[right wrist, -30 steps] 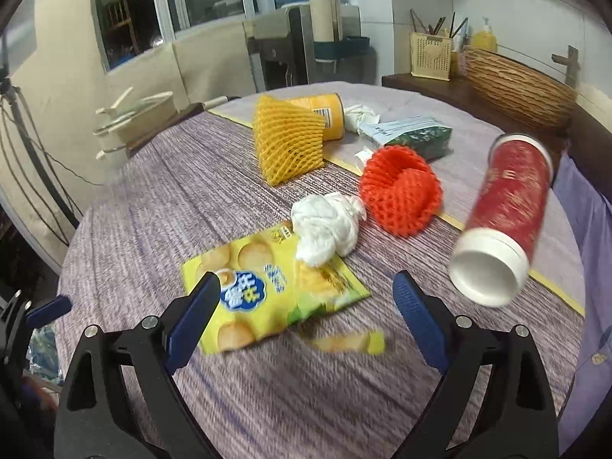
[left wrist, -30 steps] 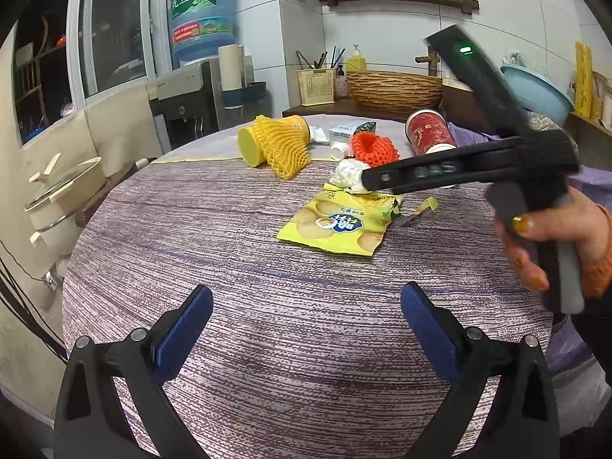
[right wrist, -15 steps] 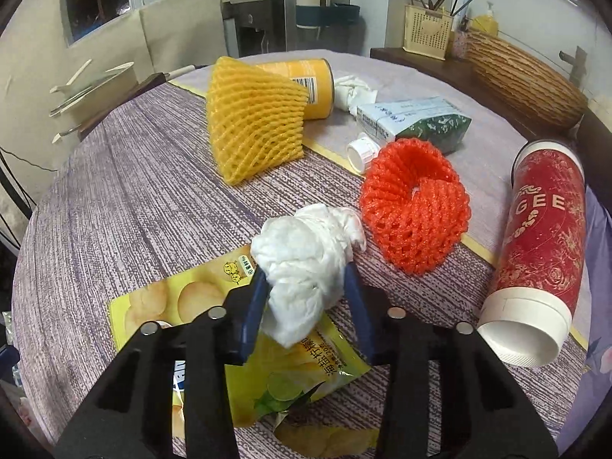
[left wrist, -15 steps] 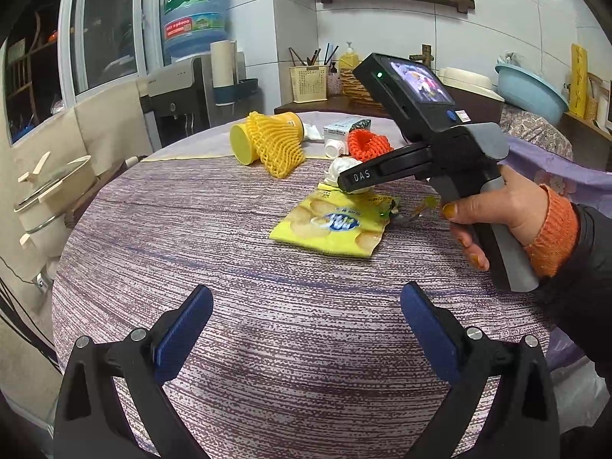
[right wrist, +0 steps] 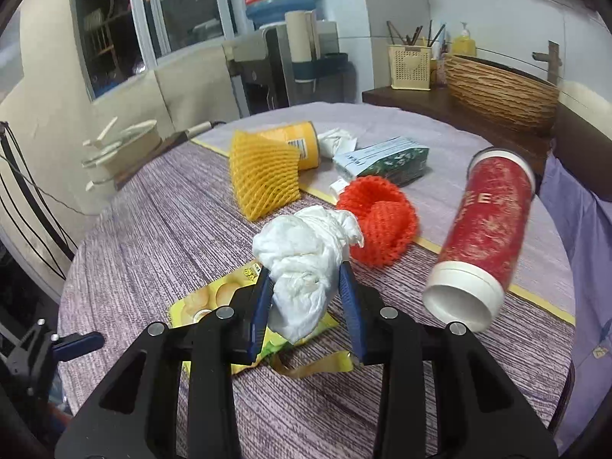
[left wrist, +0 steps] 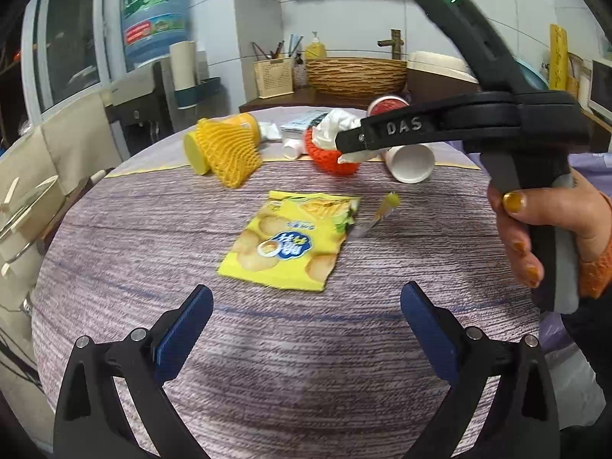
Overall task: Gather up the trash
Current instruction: 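Lift the white tissue with the right tool while the left tool grasps the yellow chip bag, then carry the tissue and yellow chip bag over the black bin with both tools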
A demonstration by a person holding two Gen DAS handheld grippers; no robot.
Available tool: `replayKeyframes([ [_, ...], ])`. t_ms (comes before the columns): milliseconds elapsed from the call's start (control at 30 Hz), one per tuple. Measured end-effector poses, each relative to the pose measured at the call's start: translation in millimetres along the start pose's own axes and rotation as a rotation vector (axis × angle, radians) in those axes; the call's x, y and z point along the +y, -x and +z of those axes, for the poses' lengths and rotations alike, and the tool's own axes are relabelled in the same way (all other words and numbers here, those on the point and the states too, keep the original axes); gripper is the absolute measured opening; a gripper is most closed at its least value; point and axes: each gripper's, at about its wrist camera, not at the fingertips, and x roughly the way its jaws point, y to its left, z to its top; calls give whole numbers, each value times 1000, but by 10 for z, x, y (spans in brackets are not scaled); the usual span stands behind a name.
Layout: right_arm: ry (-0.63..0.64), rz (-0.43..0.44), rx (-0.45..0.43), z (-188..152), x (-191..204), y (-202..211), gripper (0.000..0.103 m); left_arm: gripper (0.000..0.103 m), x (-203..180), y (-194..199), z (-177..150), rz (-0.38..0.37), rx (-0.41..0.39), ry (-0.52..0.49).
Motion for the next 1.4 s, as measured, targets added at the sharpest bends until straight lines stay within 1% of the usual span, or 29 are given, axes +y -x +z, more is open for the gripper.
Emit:
replayKeyframes([
  [67, -12, -13, -20, -39, -71, 131, 35, 93, -73, -44, 67, -11, 4, -28],
  [167, -13, -56, -38, -124, -168, 267, 35, 89, -191, -163, 194, -44, 22, -61],
  [233, -18, -71, -49, -209, -233, 353, 36, 85, -234, -302, 281, -73, 55, -63],
  [300, -32, -78, -53, -301, -311, 432, 36, 80, -263, -425, 346, -83, 83, -64],
  [333, -37, -81, -54, -333, -343, 459, 36, 80, -288, -493, 377, -82, 95, -71],
  [433, -69, -96, -62, -455, -493, 583, 36, 76, -353, -694, 431, -54, 128, -102],
  [500, -86, -108, -65, -510, -566, 646, 36, 70, -381, -810, 448, -38, 153, -109],
  [567, -98, -120, -67, -570, -646, 712, 36, 68, -400, -923, 464, -21, 174, -111],
  [733, -141, -135, -71, -740, -832, 853, 36, 63, -412, -1049, 512, 20, 182, -102],
  [767, -148, -135, -71, -762, -862, 868, 36, 59, -399, -1059, 521, 25, 181, -93],
  [800, -157, -136, -71, -796, -900, 890, 36, 52, -393, -1068, 528, 30, 182, -87],
  [833, -167, -137, -73, -836, -933, 918, 36, 48, -380, -1070, 533, 32, 183, -78],
  [900, -183, -141, -77, -902, -990, 957, 36, 30, -342, -1065, 544, 40, 180, -55],
  [933, -187, -143, -78, -926, -1011, 972, 36, 27, -325, -1059, 545, 38, 178, -40],
  [1000, -200, -151, -83, -985, -1064, 1007, 36, 14, -270, -1028, 533, 27, 171, 1],
  [1133, -241, -153, -93, -1119, -1211, 1095, 36, 11, -251, -908, 477, 32, 144, 30],
  [1233, -269, -156, -104, -1223, -1327, 1172, 36, 10, -280, -743, 421, 33, 111, 41],
  [1400, -319, -175, -120, -1428, -1504, 1311, 36, 9, -370, -430, 357, -21, 55, 86],
])
